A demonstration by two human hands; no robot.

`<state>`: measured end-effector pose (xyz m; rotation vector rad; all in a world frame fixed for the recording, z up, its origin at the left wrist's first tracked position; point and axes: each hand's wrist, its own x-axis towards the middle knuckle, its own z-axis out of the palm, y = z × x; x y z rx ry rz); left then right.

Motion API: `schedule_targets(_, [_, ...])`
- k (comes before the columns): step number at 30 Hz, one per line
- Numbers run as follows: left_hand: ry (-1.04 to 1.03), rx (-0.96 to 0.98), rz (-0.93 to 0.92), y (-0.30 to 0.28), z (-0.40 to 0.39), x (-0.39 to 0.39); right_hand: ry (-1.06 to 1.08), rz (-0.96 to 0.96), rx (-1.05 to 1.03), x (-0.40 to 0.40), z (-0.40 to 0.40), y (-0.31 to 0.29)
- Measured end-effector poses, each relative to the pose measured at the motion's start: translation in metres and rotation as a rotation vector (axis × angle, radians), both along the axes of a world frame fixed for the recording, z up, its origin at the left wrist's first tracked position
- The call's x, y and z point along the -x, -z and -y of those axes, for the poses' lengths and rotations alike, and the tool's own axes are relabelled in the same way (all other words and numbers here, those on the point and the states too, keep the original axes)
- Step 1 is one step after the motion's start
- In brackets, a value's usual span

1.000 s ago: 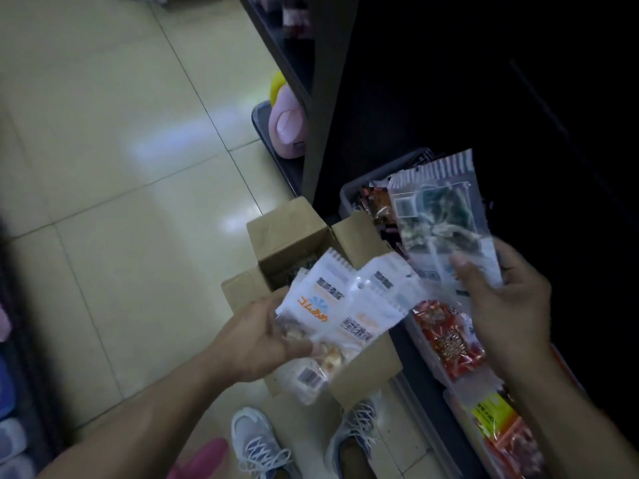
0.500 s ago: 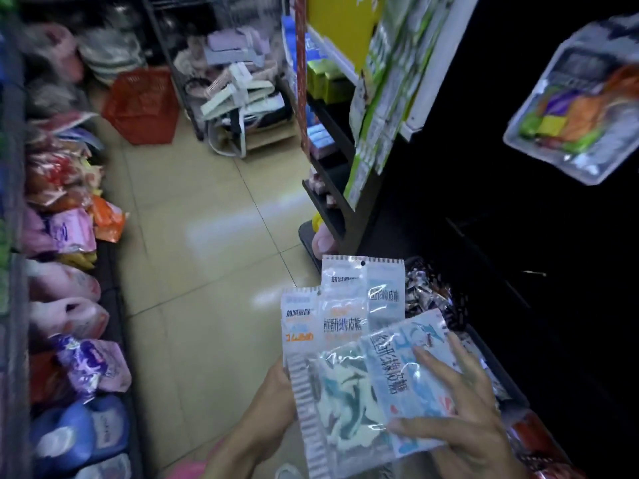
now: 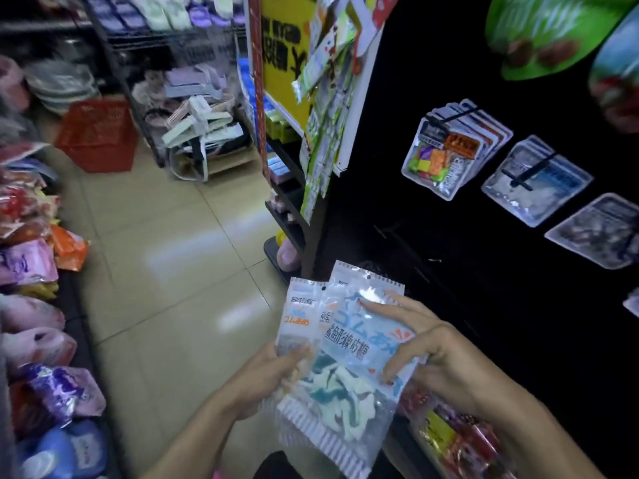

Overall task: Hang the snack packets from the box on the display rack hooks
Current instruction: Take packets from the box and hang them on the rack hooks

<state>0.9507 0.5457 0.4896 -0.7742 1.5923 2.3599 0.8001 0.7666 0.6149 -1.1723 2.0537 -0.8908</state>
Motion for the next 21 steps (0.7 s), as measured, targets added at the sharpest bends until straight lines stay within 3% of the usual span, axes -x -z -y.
schedule_targets(2, [0.046,-0.047,-0.014,-0.005,-0.014,0.002,-0.012,-0.028,-0.027,-0.005,-0.002,0.004])
schedule_targets(4, [0.07,-0.098,-0.038,-0.011,-0.028,0.003,0.107,-0.064,0.039,-0.013,-0.003,0.01])
schedule_targets(6, [0.052,-0.171,-0.045,-0.01,-0.04,0.004,0.367,-0.019,0.151,-0.023,-0.007,0.019])
schedule_targets(10, [0.018,-0.129,-0.01,-0.009,-0.061,0.014,0.982,0.33,0.345,-0.045,-0.014,0.026])
schedule_targets(14, [-0.004,-0.052,-0.011,-0.005,-0.074,0.027,0.978,0.448,0.112,-0.046,-0.02,0.044])
schedule_targets(21, [-0.142,0.067,0.124,0.015,-0.061,0.039,1.096,0.612,0.259,-0.01,-0.021,0.056])
